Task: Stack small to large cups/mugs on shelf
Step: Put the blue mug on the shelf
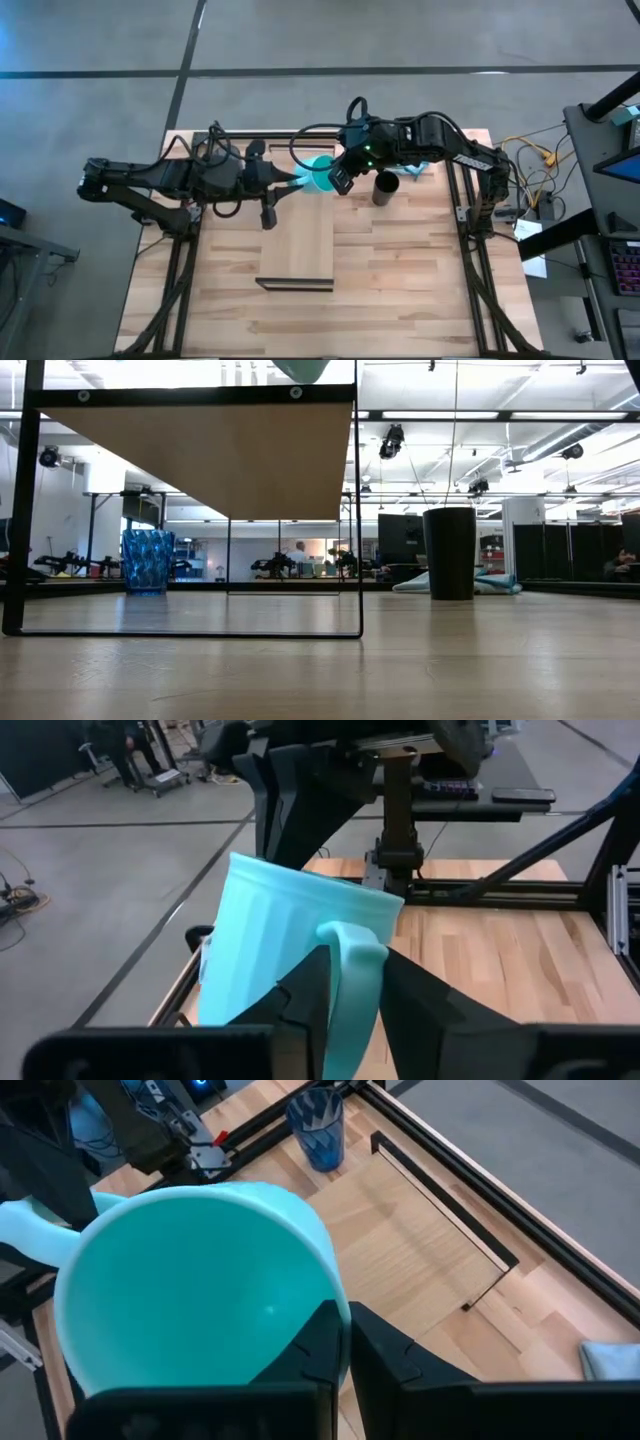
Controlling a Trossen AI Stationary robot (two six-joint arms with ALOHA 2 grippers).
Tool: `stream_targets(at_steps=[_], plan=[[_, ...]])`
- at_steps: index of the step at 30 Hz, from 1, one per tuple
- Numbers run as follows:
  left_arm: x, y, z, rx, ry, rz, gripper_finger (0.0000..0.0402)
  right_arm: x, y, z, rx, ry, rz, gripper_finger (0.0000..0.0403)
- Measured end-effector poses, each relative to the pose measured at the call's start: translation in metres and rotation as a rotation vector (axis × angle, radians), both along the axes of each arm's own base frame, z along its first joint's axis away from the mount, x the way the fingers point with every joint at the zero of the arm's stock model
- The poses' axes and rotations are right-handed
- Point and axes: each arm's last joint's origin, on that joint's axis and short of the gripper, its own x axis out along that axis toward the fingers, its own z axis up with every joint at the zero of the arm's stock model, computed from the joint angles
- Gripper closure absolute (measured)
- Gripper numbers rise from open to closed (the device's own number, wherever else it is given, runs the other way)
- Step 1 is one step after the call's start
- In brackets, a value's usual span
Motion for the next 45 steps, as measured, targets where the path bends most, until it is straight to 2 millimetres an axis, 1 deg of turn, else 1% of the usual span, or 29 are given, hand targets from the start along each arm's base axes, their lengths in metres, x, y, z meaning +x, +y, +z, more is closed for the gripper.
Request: stream_targets(at_steps=[7, 11, 14, 21, 30, 34, 40, 45], plan=[[0.0, -0.001, -0.001, -0.006, 0.011, -0.02, 0.0363, 0.0, 0.004, -0.001, 0.051, 0.003, 0.051, 0.0391], [-0.002, -0.004, -0.004, -0.061, 0.04, -0.049, 0.0366, 0.0, 0.008, -0.001, 0.064, 0.01, 0.075, 0.0391], [-0.005, -0.006, -0.007, -0.079, 0.072, -0.061, 0.0367, -0.001, 0.014, -0.002, 0.067, 0.02, 0.092, 0.039], [-0.006, -0.014, -0.007, -0.116, 0.074, -0.111, 0.0368, -0.001, 0.029, -0.002, 0.098, 0.029, 0.161, 0.0389], [-0.009, -0.029, -0.014, -0.213, 0.106, -0.166, 0.0369, -0.003, 0.049, -0.003, 0.147, 0.038, 0.192, 0.0389], [-0.009, -0.038, -0.02, -0.251, 0.149, -0.177, 0.0369, -0.005, 0.059, -0.004, 0.151, 0.046, 0.215, 0.0389], [-0.003, -0.053, -0.03, -0.299, 0.203, -0.194, 0.0369, -0.007, 0.073, -0.005, 0.162, 0.055, 0.247, 0.0389], [0.002, -0.065, -0.038, -0.304, 0.244, -0.215, 0.0369, -0.01, 0.086, -0.005, 0.18, 0.064, 0.271, 0.039]])
